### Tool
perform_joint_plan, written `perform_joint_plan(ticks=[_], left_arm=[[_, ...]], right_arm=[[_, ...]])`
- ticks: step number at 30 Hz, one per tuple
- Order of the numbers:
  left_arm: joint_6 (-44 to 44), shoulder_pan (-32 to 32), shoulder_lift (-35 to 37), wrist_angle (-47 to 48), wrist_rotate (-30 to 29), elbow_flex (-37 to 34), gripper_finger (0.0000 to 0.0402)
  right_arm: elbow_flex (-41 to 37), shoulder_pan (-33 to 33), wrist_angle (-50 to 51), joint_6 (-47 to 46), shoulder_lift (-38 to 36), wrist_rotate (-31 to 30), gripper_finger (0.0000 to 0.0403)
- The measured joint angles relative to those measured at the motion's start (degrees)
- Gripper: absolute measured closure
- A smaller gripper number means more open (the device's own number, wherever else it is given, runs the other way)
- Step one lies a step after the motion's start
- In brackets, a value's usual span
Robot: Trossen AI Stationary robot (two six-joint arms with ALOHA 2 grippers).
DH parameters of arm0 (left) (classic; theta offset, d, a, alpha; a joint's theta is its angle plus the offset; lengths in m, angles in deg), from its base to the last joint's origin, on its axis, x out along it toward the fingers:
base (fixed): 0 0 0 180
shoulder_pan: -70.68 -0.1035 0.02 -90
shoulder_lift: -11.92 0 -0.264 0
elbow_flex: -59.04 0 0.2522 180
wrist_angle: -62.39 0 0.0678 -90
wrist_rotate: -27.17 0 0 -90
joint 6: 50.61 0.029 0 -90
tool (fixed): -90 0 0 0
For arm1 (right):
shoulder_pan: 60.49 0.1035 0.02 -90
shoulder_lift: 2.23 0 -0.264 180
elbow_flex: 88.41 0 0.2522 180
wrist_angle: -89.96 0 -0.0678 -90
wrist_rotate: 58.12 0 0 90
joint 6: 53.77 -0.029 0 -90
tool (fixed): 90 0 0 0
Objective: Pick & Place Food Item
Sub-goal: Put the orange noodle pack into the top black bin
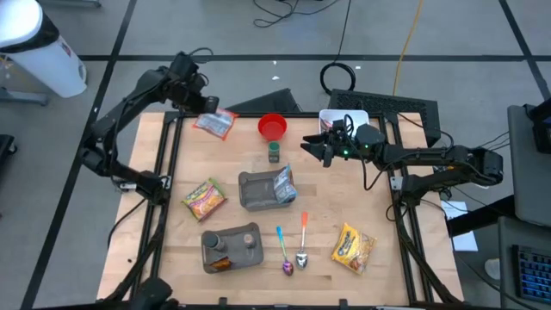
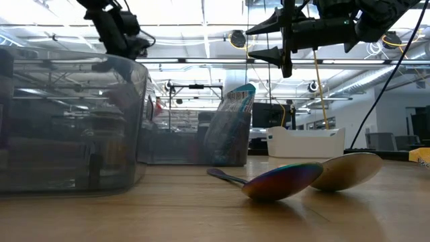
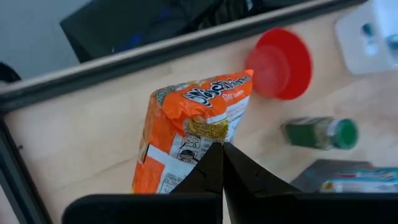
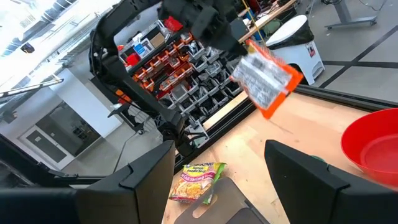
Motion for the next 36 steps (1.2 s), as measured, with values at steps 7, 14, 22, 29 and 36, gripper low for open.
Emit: perform_joint_plan(ticks=[7, 14, 22, 29, 36], left_arm=[[-1.19, 2.41, 1.02, -0.08, 3.48, 5.52, 0.0401], [-3.29, 9.22, 1.02, -2.4, 3.23, 11.1, 0.0401], [-8.26, 17.0, 1.01, -8.86, 2.94, 16.17, 0.0401], [-11.62, 21.81, 0.98, -14.53, 2.85, 17.59, 0.0401], [-13.53, 24.07, 0.98, -17.58, 2.77, 17.59, 0.0401]], right_arm=[[0.01, 0.0, -0.02, -0.5, 0.0, -2.91, 0.0161], [-0.04, -0.02, -4.55, -1.86, 2.87, -4.32, 0.0161], [-0.04, -1.15, -17.11, -6.09, 11.09, -5.87, 0.0161], [3.37, -2.05, -26.04, -8.89, 17.25, -5.56, 0.0161], [13.88, -2.71, -26.05, -6.03, 22.47, 2.82, 0.0161]])
